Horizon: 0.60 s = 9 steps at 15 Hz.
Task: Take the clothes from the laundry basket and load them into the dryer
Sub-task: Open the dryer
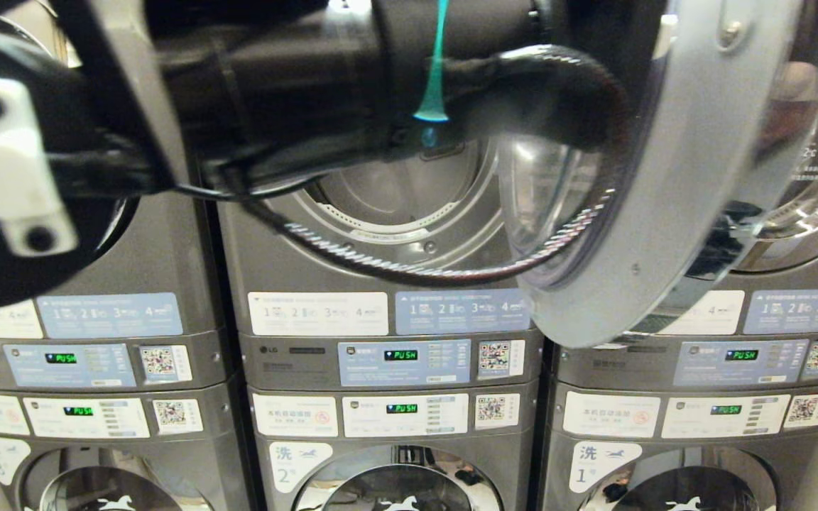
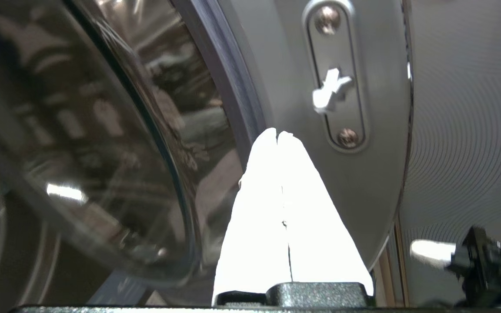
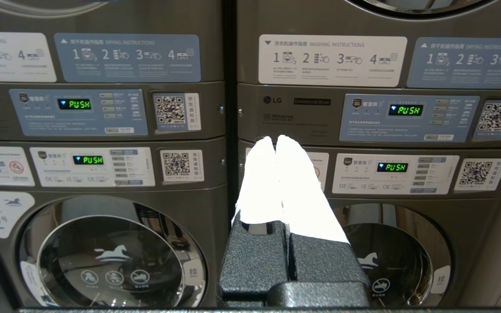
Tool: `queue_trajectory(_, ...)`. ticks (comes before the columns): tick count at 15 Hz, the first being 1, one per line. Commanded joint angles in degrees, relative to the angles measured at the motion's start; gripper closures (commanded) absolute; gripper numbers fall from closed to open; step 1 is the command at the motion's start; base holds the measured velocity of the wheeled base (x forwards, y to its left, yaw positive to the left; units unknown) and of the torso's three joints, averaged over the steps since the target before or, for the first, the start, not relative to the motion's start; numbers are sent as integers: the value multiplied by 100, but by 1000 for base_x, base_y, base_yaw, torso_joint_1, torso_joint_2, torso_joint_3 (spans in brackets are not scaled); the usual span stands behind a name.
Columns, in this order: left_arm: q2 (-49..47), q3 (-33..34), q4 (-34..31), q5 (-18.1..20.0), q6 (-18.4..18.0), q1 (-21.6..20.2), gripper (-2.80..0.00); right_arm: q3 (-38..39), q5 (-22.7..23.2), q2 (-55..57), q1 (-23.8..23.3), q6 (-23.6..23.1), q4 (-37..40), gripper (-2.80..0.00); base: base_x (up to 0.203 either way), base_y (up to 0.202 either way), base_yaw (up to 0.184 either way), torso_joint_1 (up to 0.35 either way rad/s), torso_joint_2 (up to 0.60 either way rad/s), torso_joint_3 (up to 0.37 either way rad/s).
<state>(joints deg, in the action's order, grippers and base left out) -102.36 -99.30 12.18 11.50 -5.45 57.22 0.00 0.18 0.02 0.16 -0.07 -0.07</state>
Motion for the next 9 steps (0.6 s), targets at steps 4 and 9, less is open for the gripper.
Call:
queue_trajectory(4, -1646, -1127, 144, -251, -17, 473, 0, 0, 8, -2, 2, 16, -1, 0, 0, 0, 0, 0, 0, 0)
queue_trajectory(9, -1200, -1071, 87, -449, -176, -83, 0, 0, 8, -2, 2, 16, -1, 0, 0, 0, 0, 0, 0, 0)
